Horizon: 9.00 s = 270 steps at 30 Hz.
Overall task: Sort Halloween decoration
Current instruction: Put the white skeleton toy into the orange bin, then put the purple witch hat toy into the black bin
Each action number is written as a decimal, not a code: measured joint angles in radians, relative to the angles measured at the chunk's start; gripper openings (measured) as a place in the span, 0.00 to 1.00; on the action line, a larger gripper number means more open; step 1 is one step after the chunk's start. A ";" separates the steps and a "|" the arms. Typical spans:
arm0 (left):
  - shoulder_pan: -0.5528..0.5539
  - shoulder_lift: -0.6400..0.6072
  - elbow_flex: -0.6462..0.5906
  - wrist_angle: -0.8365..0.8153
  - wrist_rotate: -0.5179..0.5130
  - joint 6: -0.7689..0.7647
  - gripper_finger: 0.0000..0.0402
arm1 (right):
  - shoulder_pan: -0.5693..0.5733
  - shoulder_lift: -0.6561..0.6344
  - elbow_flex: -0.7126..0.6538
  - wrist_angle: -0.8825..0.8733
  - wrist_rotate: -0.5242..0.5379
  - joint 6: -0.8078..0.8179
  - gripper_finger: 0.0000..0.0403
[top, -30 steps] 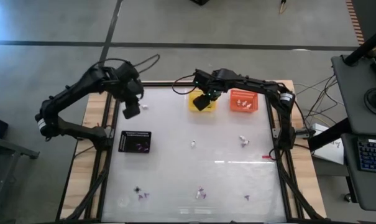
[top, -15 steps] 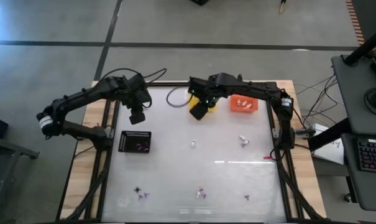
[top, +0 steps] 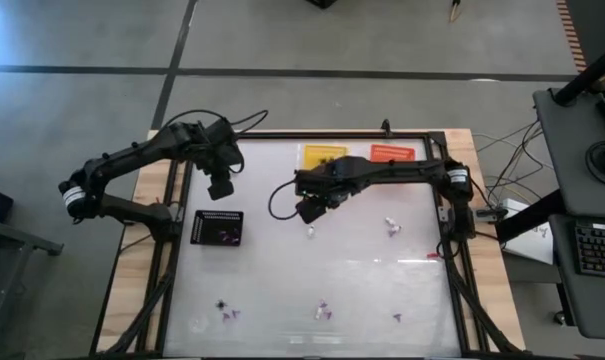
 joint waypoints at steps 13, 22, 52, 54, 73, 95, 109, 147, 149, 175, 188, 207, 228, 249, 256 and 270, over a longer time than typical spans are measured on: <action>0.000 -0.001 0.000 -0.011 0.002 0.008 0.23 | 0.079 0.102 -0.028 0.066 0.003 0.261 0.40; 0.000 -0.004 0.000 -0.038 0.002 0.007 0.23 | 0.089 0.208 -0.028 0.178 0.010 0.280 0.36; 0.000 -0.013 0.000 -0.053 0.009 0.007 0.23 | 0.055 0.280 -0.082 0.242 0.003 0.219 0.27; 0.000 -0.013 0.000 -0.053 0.009 0.003 0.23 | 0.052 0.280 -0.083 0.247 -0.002 0.190 0.23; 0.000 -0.013 0.000 -0.058 0.009 0.000 0.23 | 0.051 0.190 -0.079 0.041 0.023 0.083 0.04; 0.000 -0.034 0.000 -0.105 0.009 -0.051 0.23 | -0.254 -0.076 -0.204 -0.179 0.327 -0.201 0.03; 0.000 -0.035 0.000 -0.105 0.009 -0.208 0.23 | -0.544 -0.224 -0.447 -0.036 0.245 -0.480 0.03; 0.000 -0.010 0.000 -0.104 0.008 -0.396 0.23 | -0.561 -0.262 -0.486 -0.107 0.110 -0.545 0.18; 0.000 -0.009 0.000 -0.108 0.008 -0.393 0.23 | -0.525 -0.285 -0.495 -0.118 0.110 -0.525 0.18; 0.000 -0.011 0.000 -0.179 0.008 -0.152 0.23 | 0.127 -0.533 -0.517 -0.280 0.063 0.387 0.18; -0.002 -0.012 0.000 -0.170 0.009 -0.152 0.23 | 0.237 -0.472 -0.665 -0.210 0.091 0.590 0.18; -0.003 -0.012 0.000 -0.165 0.064 -0.161 0.23 | 0.228 -0.475 -0.990 0.145 0.027 0.365 0.17; -0.003 -0.012 0.000 -0.158 0.065 -0.176 0.23 | 0.116 -0.474 -1.061 0.278 -0.043 0.380 0.18; -0.003 -0.012 0.000 -0.148 0.065 -0.176 0.23 | 0.119 -0.474 -1.063 0.267 -0.094 0.640 0.19; -0.003 -0.012 0.000 -0.136 0.065 -0.176 0.23 | 0.119 -0.429 -1.100 0.266 -0.099 0.631 0.15; -0.003 -0.012 0.000 -0.131 0.065 -0.176 0.23 | 0.119 -0.414 -1.105 0.286 -0.102 0.534 0.03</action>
